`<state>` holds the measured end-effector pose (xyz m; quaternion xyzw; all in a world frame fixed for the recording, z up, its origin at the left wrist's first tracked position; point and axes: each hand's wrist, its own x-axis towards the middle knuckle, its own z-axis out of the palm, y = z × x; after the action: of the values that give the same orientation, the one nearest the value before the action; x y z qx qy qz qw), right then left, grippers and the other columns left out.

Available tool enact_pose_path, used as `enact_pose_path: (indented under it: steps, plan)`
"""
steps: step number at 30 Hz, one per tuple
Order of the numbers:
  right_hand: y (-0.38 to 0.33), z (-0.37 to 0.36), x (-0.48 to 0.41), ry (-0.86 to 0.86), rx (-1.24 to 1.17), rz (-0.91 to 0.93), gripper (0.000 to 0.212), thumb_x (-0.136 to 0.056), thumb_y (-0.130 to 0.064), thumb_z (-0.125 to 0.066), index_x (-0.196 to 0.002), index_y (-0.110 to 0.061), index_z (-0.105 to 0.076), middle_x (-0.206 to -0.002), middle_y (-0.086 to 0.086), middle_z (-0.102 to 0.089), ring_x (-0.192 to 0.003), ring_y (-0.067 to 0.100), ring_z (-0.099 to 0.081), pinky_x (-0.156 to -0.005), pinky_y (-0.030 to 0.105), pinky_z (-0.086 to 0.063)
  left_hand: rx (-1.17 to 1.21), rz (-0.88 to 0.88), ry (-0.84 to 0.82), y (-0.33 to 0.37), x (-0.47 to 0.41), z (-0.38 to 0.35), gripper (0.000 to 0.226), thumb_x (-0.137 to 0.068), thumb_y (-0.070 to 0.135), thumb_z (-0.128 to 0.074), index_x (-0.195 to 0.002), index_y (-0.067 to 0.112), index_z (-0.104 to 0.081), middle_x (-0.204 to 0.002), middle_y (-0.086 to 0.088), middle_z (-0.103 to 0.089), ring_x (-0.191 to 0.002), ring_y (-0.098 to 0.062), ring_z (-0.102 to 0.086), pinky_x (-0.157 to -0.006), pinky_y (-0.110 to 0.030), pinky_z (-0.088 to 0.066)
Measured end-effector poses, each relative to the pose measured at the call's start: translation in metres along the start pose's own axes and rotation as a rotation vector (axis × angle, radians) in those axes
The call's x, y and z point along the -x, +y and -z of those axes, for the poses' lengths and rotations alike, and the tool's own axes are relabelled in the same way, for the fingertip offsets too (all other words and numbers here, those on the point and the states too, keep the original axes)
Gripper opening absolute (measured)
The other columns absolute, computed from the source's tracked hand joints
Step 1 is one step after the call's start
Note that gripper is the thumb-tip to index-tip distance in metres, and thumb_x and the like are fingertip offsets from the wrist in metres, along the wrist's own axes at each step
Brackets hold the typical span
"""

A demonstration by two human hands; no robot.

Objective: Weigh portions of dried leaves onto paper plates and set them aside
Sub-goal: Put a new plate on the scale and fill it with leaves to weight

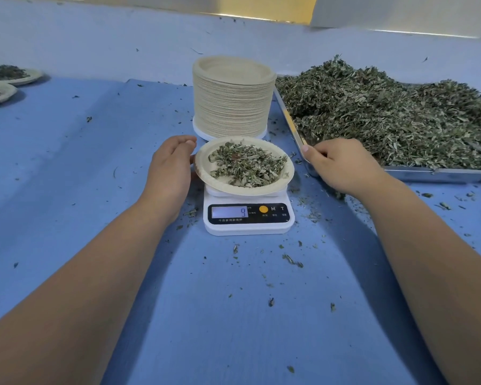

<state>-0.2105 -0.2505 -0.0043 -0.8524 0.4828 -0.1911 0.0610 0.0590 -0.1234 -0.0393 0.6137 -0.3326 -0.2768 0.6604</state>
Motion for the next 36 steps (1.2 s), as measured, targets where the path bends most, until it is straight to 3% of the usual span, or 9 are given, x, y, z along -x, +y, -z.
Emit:
enact_pose_path:
  steps: [7, 12, 16, 20, 23, 28, 30, 34, 36]
  plan:
    - [-0.001, 0.0, 0.003, 0.04, -0.03, 0.012, 0.051, -0.104, -0.048, -0.044, -0.071, -0.01, -0.054, -0.058, 0.007, -0.052, -0.053, 0.023, -0.045, -0.052, 0.03, -0.033, -0.026, 0.0, -0.007, -0.001, -0.001, 0.0, 0.023, -0.101, 0.027, -0.046, -0.099, 0.035, -0.067, -0.128, 0.006, -0.064, -0.118, -0.015, -0.06, -0.103, -0.041, -0.052]
    - [-0.007, 0.002, 0.002, 0.181, -0.125, 0.009, 0.01, -0.095, -0.024, -0.06, -0.097, -0.023, -0.069, -0.081, -0.01, -0.063, -0.074, 0.01, -0.057, -0.071, 0.027, -0.044, -0.034, 0.007, -0.017, 0.002, 0.004, 0.0, 0.022, -0.096, 0.032, -0.047, -0.1, 0.036, -0.068, -0.132, 0.004, -0.062, -0.12, -0.015, -0.059, -0.105, -0.045, -0.051]
    - [-0.011, 0.004, 0.003, 0.294, -0.155, 0.023, 0.026, -0.091, -0.002, -0.056, -0.102, -0.017, -0.073, -0.089, -0.006, -0.065, -0.079, 0.01, -0.057, -0.072, 0.012, -0.04, -0.047, 0.011, -0.025, 0.004, 0.005, 0.0, 0.023, -0.09, 0.038, -0.047, -0.101, 0.037, -0.068, -0.13, 0.005, -0.063, -0.117, -0.014, -0.06, -0.104, -0.045, -0.051]
    - [-0.018, 0.008, 0.006, 0.267, -0.163, 0.055, 0.012, -0.091, -0.013, -0.068, -0.097, -0.021, -0.073, -0.081, -0.004, -0.067, -0.075, 0.011, -0.061, -0.07, 0.016, -0.047, -0.053, -0.009, -0.025, 0.003, 0.005, -0.001, 0.024, -0.087, 0.036, -0.048, -0.096, 0.036, -0.069, -0.106, 0.015, -0.068, -0.09, 0.001, -0.064, -0.088, -0.036, -0.055]
    - [-0.027, 0.01, 0.009, 0.257, -0.176, 0.128, 0.008, -0.095, -0.026, -0.066, -0.097, -0.023, -0.073, -0.083, -0.01, -0.068, -0.076, 0.005, -0.061, -0.076, 0.026, -0.051, -0.066, -0.027, -0.039, 0.003, 0.005, 0.0, 0.026, -0.087, 0.034, -0.048, -0.094, 0.039, -0.072, -0.107, 0.016, -0.068, -0.097, -0.006, -0.065, -0.092, -0.037, -0.055]
    - [-0.051, 0.015, 0.016, 0.05, -0.262, 0.243, 0.026, -0.097, -0.055, -0.054, -0.108, -0.037, -0.069, -0.082, -0.042, -0.059, -0.073, -0.011, -0.056, -0.063, 0.009, -0.038, -0.047, -0.041, -0.085, 0.001, 0.006, 0.001, 0.03, -0.09, 0.029, -0.051, -0.101, 0.034, -0.079, -0.109, 0.011, -0.076, -0.107, -0.009, -0.069, -0.1, -0.04, -0.055]
    - [-0.056, 0.017, 0.018, -0.041, -0.24, 0.273, 0.032, -0.094, -0.06, -0.055, -0.115, -0.038, -0.068, -0.081, -0.042, -0.058, -0.07, -0.012, -0.056, -0.06, 0.009, -0.036, -0.052, -0.049, -0.091, 0.001, 0.006, 0.001, 0.031, -0.088, 0.031, -0.051, -0.101, 0.033, -0.079, -0.106, 0.013, -0.077, -0.106, -0.006, -0.069, -0.099, -0.037, -0.055]
    - [-0.061, 0.013, 0.019, -0.054, -0.188, 0.323, 0.018, -0.093, -0.039, -0.068, -0.108, -0.031, -0.073, -0.071, -0.051, -0.052, -0.069, -0.012, -0.057, -0.06, -0.001, -0.035, -0.056, -0.05, -0.085, 0.0, 0.005, 0.001, 0.03, -0.09, 0.031, -0.051, -0.101, 0.034, -0.079, -0.108, 0.012, -0.077, -0.108, -0.008, -0.069, -0.102, -0.04, -0.054]
    - [-0.065, 0.012, 0.019, -0.024, -0.179, 0.32, 0.01, -0.091, -0.029, -0.071, -0.1, -0.029, -0.076, -0.069, -0.038, -0.061, -0.068, -0.006, -0.06, -0.063, 0.001, -0.036, -0.059, -0.052, -0.084, 0.0, 0.006, 0.002, 0.03, -0.091, 0.031, -0.051, -0.097, 0.037, -0.079, -0.108, 0.011, -0.077, -0.108, -0.01, -0.069, -0.102, -0.042, -0.054]
